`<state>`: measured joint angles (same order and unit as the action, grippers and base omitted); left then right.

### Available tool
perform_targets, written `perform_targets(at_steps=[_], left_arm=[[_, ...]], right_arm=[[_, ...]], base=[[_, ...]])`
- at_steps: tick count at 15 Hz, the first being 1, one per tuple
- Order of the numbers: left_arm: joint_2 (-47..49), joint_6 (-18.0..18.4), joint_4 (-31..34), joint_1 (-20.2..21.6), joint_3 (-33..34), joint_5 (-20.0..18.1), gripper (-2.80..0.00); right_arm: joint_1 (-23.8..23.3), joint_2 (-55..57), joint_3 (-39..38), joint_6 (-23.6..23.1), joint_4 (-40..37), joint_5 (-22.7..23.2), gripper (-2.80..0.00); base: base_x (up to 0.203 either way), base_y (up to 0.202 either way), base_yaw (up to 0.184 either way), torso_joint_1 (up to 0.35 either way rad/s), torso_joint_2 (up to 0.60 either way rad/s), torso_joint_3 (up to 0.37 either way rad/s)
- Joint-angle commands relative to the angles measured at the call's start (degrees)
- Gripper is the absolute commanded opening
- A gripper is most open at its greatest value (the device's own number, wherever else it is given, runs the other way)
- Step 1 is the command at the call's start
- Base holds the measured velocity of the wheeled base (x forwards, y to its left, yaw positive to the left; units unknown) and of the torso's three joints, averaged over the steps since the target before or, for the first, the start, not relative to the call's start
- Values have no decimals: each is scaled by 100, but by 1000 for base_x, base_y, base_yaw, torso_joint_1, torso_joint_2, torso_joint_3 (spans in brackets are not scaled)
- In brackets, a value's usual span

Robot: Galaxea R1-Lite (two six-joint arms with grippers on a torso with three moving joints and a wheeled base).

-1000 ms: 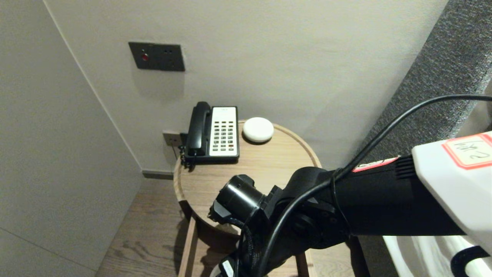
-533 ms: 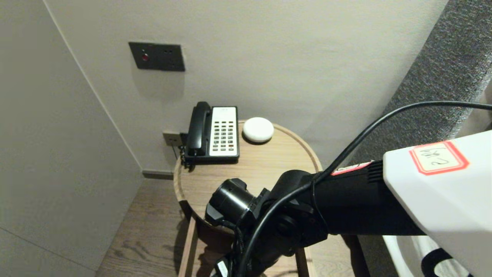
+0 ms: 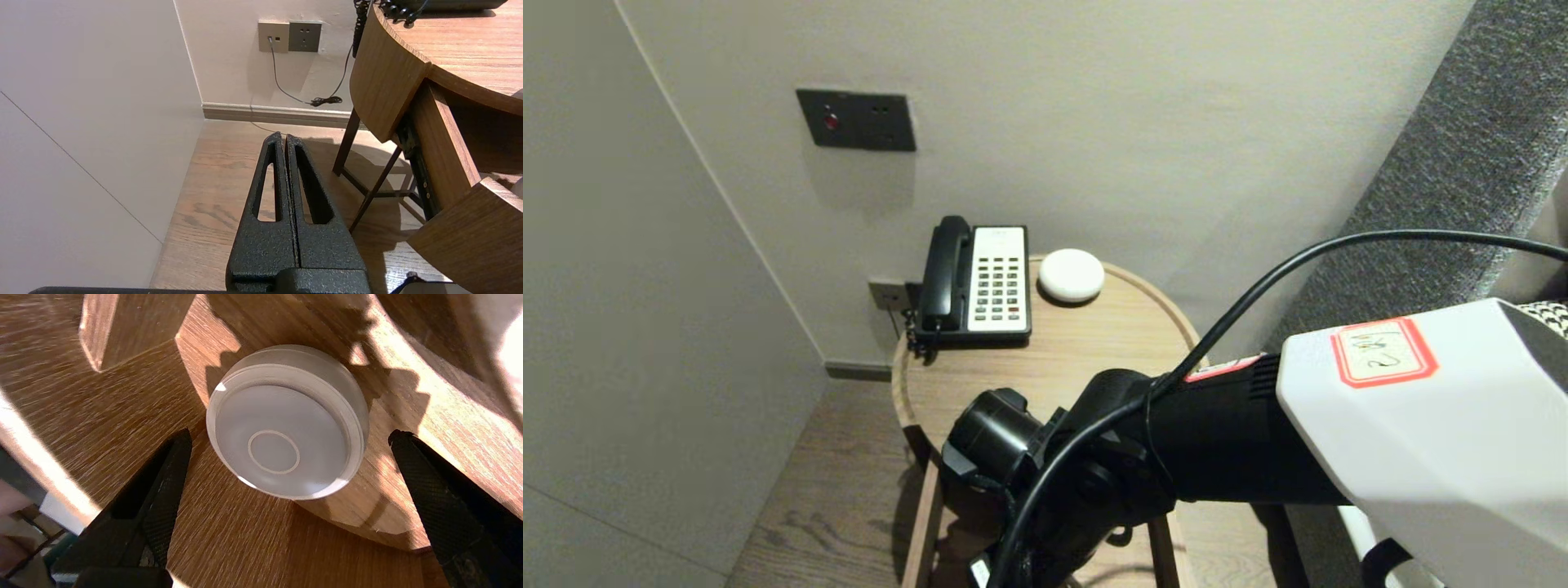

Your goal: Take the remote control out of the drawer one by one and place them on the table

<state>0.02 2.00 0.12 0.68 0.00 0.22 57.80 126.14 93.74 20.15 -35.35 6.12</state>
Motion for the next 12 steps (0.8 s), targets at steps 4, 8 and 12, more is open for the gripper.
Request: perform_targets(at_steps=[4, 8, 12], left_arm=[[-2, 2, 5, 2, 0, 4, -280], [-2, 2, 3, 2, 0, 4, -280], [-2, 2, -4, 2, 0, 4, -280]], right_arm=[[12, 307, 335, -81, -221, -65, 0], [4, 469, 377, -125, -262, -105, 0], [3, 620, 581, -125, -262, -154, 0]], base=[[0, 0, 0, 0, 0, 0], [0, 0, 0, 0, 0, 0], [0, 0, 0, 0, 0, 0]])
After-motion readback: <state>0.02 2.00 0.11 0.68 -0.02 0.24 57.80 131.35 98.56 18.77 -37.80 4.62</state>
